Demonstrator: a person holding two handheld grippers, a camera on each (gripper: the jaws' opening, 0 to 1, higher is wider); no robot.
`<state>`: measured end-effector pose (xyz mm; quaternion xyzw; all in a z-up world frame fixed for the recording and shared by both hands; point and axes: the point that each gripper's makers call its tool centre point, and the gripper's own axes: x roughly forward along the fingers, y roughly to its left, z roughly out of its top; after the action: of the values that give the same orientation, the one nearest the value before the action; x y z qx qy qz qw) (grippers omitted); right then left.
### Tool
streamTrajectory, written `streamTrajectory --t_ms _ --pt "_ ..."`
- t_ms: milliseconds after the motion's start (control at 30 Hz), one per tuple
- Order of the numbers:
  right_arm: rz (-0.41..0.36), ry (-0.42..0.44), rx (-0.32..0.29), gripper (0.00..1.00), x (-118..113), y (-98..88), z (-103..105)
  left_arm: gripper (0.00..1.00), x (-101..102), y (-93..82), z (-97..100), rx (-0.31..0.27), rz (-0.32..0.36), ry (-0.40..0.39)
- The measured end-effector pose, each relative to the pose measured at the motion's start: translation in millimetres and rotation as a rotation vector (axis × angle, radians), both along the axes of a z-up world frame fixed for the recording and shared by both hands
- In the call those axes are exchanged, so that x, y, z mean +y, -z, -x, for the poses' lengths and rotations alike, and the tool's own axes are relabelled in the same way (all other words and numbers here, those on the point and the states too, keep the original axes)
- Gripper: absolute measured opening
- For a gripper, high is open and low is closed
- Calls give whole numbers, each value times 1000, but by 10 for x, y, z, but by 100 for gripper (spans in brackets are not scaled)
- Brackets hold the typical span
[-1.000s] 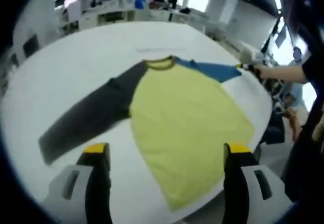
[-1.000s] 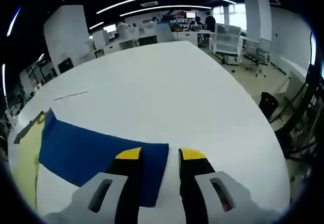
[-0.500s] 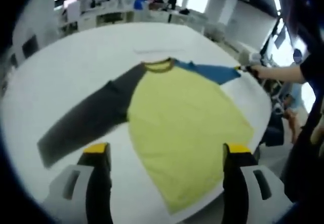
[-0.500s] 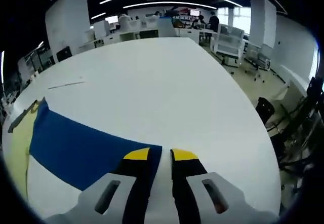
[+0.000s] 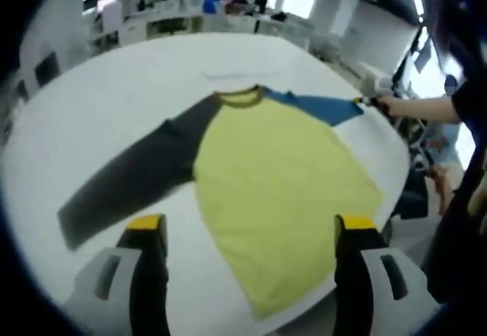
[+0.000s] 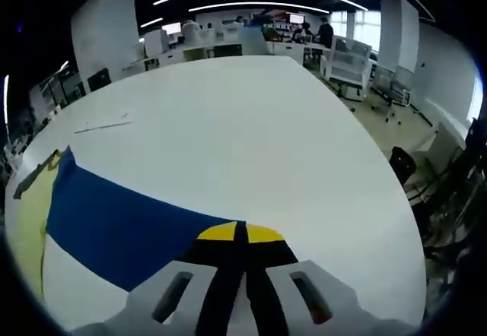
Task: Fold the garment on the visible template until the final outline fits inside the template.
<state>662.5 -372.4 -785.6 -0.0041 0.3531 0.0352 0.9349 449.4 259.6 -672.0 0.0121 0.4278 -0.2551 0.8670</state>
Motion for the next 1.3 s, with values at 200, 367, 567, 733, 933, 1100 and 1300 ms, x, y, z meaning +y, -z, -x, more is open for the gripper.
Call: streamTrajectory --t_ms 200,367,567,733,933,1100,1300 --pt "3 20 21 2 -21 8 4 87 29 -29 10 -6 -1 -4" --pt "10 22 4 2 38 -147 11 86 59 -80 15 -22 -2 -15" --pt "36 -30 16 2 116 -323 25 86 36 -134 38 -39 10 -19" --pt "60 -32 6 2 58 -523 53 86 31 -182 70 -53 23 -18" --pt "85 -53 -10 2 76 -755 42 86 86 -258 111 -75 34 -32" --pt "117 -80 -10 2 170 -917 77 85 140 -322 140 -93 46 -47" --pt "136 -109 -28 2 318 -1167 131 85 232 -411 204 -120 62 -70"
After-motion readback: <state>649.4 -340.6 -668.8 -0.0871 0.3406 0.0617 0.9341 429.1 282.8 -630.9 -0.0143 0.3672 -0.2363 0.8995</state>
